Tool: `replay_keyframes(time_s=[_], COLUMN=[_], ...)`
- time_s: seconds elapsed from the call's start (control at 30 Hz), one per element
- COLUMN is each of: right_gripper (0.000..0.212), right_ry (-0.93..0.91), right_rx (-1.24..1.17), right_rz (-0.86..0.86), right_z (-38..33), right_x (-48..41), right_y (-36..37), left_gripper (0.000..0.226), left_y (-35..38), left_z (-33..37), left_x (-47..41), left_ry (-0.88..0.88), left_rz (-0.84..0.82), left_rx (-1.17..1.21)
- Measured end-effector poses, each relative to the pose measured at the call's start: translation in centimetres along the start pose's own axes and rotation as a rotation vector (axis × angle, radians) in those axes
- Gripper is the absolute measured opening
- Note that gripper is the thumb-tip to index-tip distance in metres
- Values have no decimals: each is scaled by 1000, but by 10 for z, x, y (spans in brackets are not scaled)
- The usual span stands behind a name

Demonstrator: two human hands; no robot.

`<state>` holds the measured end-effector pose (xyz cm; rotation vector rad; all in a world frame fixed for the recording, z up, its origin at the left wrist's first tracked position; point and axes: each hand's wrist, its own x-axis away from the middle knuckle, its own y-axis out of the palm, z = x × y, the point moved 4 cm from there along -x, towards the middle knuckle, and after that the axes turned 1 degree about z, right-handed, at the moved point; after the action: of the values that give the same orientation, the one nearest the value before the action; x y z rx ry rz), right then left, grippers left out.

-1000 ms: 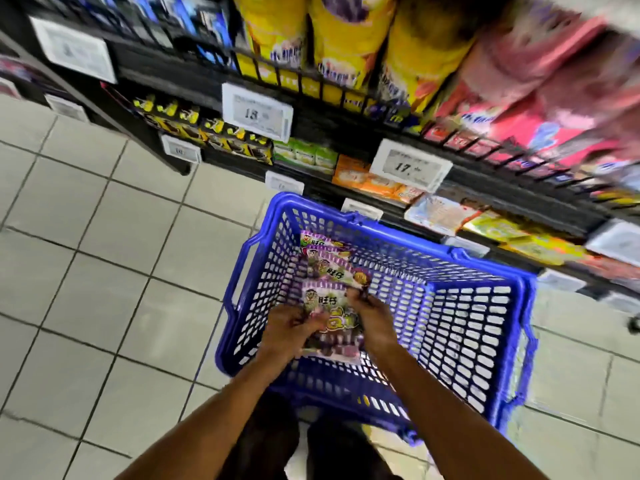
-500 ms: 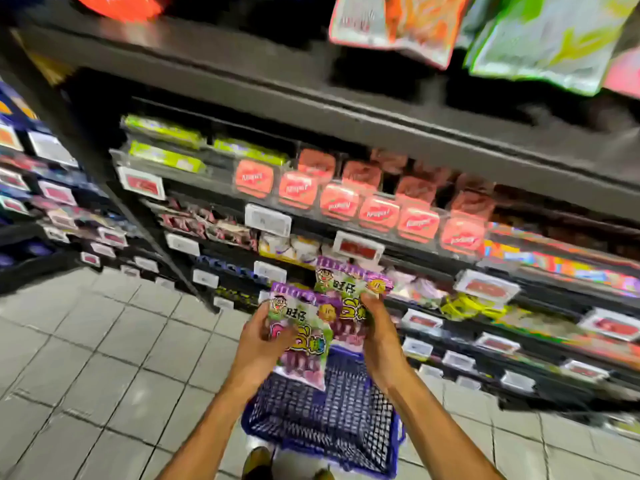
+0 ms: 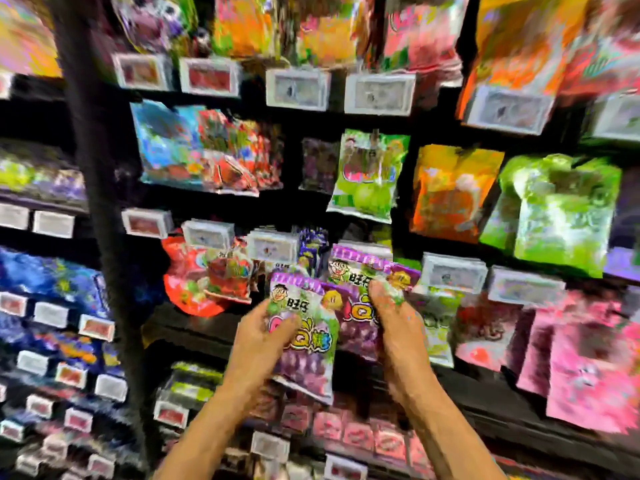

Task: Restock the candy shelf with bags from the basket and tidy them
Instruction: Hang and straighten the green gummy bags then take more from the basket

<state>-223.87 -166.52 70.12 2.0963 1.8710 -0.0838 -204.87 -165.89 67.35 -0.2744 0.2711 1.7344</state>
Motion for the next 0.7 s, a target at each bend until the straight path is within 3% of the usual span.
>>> replay_keyframes(time_s=[0.1, 0.3, 0.4, 0.53, 0.7], right_gripper=[48, 28, 20, 47, 28], right_ry=[-130, -330, -239, -112, -34], right_rx=[-24, 50, 57, -63, -93], right_rz=[16, 60, 78, 136, 165], right_z=[-35, -87, -90, -88, -102], right_x=[-27, -77, -102, -125, -150], right_y=[28, 86, 113, 136, 164], left_gripper=[37, 8, 7, 17, 31], left_y=[-12, -40, -55, -70, -75], left_z=[29, 75, 85, 84, 88], left_x=[-35, -99, -126, -153, -183], left_ry=[54, 158, 176, 87, 65], left_rz=[-61, -120, -116, -128, -170], left_rx=[17, 72, 44, 14, 75])
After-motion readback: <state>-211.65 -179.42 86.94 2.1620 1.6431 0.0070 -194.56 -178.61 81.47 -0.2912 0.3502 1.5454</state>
